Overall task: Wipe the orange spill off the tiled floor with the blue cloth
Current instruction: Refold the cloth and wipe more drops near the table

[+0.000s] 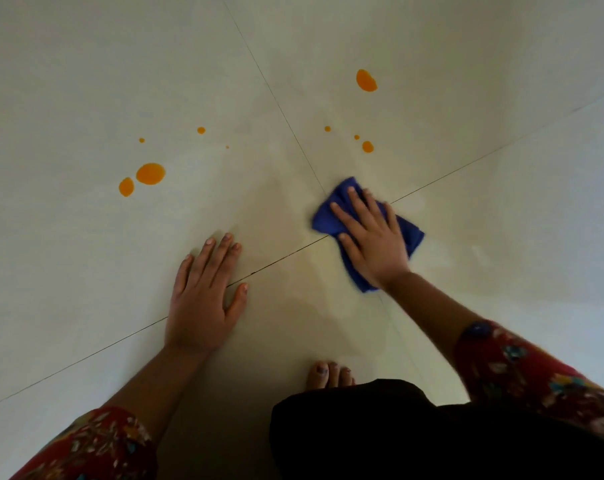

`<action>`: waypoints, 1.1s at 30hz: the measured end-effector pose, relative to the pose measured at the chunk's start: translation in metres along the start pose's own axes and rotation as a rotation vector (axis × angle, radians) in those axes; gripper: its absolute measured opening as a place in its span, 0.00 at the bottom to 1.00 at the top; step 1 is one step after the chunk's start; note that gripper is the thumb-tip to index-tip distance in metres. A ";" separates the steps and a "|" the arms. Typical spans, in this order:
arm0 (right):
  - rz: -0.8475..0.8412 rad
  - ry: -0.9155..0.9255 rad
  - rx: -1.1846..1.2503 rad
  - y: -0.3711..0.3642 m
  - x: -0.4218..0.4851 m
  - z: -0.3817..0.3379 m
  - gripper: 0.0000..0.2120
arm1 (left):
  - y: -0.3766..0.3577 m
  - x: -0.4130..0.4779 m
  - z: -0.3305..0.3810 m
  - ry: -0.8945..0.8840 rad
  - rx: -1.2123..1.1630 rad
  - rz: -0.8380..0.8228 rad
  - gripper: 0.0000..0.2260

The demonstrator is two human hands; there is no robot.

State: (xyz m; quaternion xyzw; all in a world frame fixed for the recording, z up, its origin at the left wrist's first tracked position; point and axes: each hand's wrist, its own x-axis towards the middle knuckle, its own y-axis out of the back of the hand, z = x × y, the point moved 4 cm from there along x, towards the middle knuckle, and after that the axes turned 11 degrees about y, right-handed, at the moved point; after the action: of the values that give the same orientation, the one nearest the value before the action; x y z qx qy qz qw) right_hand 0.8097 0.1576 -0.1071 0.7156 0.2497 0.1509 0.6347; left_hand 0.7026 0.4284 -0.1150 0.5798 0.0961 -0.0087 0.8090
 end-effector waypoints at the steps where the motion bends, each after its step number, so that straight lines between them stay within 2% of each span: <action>1: 0.006 0.074 0.014 -0.004 0.004 -0.020 0.25 | 0.000 0.002 0.001 -0.003 -0.002 0.001 0.28; 4: -0.095 0.478 0.007 -0.017 -0.032 -0.069 0.24 | 0.000 0.001 0.001 -0.001 0.005 -0.001 0.28; 6: -0.148 0.659 0.035 -0.016 -0.060 -0.058 0.23 | 0.000 -0.001 0.000 0.001 0.016 0.004 0.28; 8: -0.122 0.616 0.026 -0.012 -0.064 -0.022 0.22 | 0.000 -0.001 0.000 0.001 0.012 0.016 0.28; 11: -0.029 0.208 0.017 0.000 -0.035 0.033 0.23 | 0.001 0.000 0.001 0.006 0.005 0.034 0.28; 13: 0.032 -0.008 0.034 0.005 -0.008 0.028 0.24 | 0.000 -0.001 0.001 -0.002 0.006 0.039 0.28; 15: 0.062 0.066 0.069 0.000 0.012 -0.010 0.24 | -0.001 -0.002 0.002 -0.010 0.003 0.043 0.27; 18: -0.041 0.439 0.050 -0.015 -0.007 -0.067 0.23 | 0.001 -0.001 0.003 -0.015 -0.010 0.048 0.27; 20: -0.126 0.612 0.075 -0.014 -0.030 -0.064 0.23 | 0.007 0.004 0.005 -0.010 -0.024 0.074 0.24; 22: -0.109 0.597 0.082 -0.010 -0.031 -0.041 0.22 | 0.013 0.011 0.003 0.014 -0.069 0.098 0.20; 25: -0.018 0.223 0.077 -0.004 0.006 -0.013 0.23 | 0.018 0.019 -0.008 0.087 -0.128 0.134 0.19; 27: 0.030 0.117 0.088 -0.005 0.033 -0.034 0.23 | 0.021 0.017 -0.019 0.175 -0.160 0.170 0.20; 28: 0.036 0.173 0.087 -0.009 0.043 -0.053 0.24 | 0.022 0.015 -0.025 0.221 -0.171 0.186 0.20; 31: -0.040 0.521 0.028 -0.021 0.053 -0.103 0.24 | 0.030 0.012 -0.048 0.353 -0.167 0.218 0.22; 33: -0.073 0.687 0.018 -0.019 0.056 -0.102 0.23 | 0.037 0.014 -0.070 0.434 -0.130 0.252 0.24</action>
State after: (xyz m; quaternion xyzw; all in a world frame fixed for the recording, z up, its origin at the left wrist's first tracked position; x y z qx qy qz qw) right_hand 0.7988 0.2743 -0.1162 0.6191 0.4757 0.3577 0.5123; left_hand 0.7106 0.5078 -0.1044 0.5221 0.1946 0.2229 0.7999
